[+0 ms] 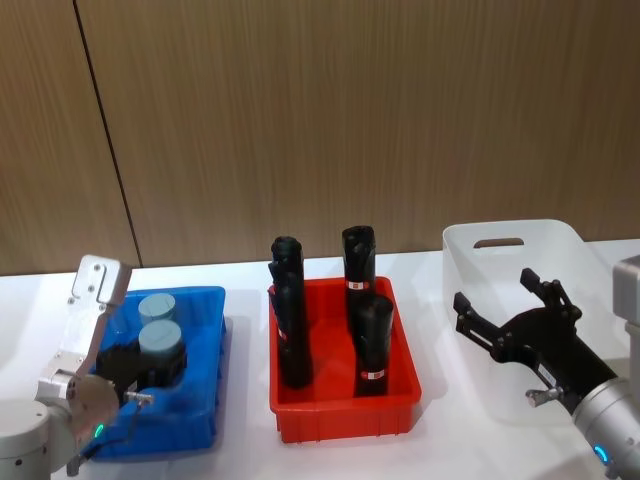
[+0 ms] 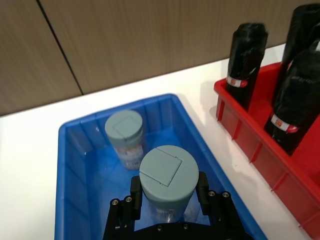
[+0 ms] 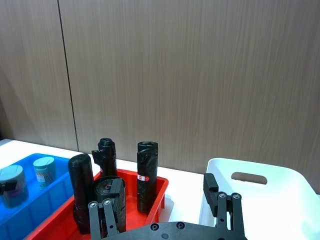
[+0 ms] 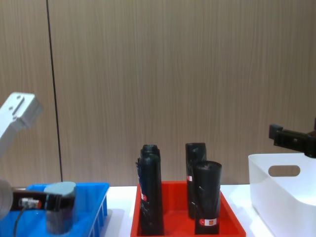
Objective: Pick the cotton swabs from the blue box and place them into the white box.
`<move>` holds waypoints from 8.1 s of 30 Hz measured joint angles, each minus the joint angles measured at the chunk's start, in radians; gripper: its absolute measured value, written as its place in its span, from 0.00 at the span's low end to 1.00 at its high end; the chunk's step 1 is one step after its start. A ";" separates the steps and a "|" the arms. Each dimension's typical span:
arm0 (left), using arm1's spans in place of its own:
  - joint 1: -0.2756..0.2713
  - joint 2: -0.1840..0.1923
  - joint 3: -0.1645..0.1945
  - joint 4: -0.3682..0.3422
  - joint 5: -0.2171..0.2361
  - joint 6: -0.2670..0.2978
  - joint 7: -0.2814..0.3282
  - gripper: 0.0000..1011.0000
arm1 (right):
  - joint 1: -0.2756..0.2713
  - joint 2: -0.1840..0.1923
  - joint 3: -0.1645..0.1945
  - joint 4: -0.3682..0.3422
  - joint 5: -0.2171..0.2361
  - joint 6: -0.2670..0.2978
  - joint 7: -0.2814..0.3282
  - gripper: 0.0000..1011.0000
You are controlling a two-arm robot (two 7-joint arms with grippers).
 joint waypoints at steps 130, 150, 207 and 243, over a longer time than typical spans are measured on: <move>-0.149 0.030 0.051 0.021 -0.015 -0.357 -1.010 0.64 | 0.030 0.100 0.025 -0.036 0.028 0.077 0.375 0.99; -0.149 0.030 0.051 0.021 -0.015 -0.356 -1.010 0.64 | 0.147 0.077 -0.023 0.026 -0.035 0.130 0.659 0.99; -0.149 0.030 0.051 0.021 -0.015 -0.356 -1.010 0.64 | 0.361 -0.039 -0.118 0.281 -0.193 0.141 0.716 0.96; -0.149 0.030 0.051 0.021 -0.015 -0.357 -1.010 0.99 | 0.373 -0.023 -0.131 0.280 -0.182 0.134 0.712 0.66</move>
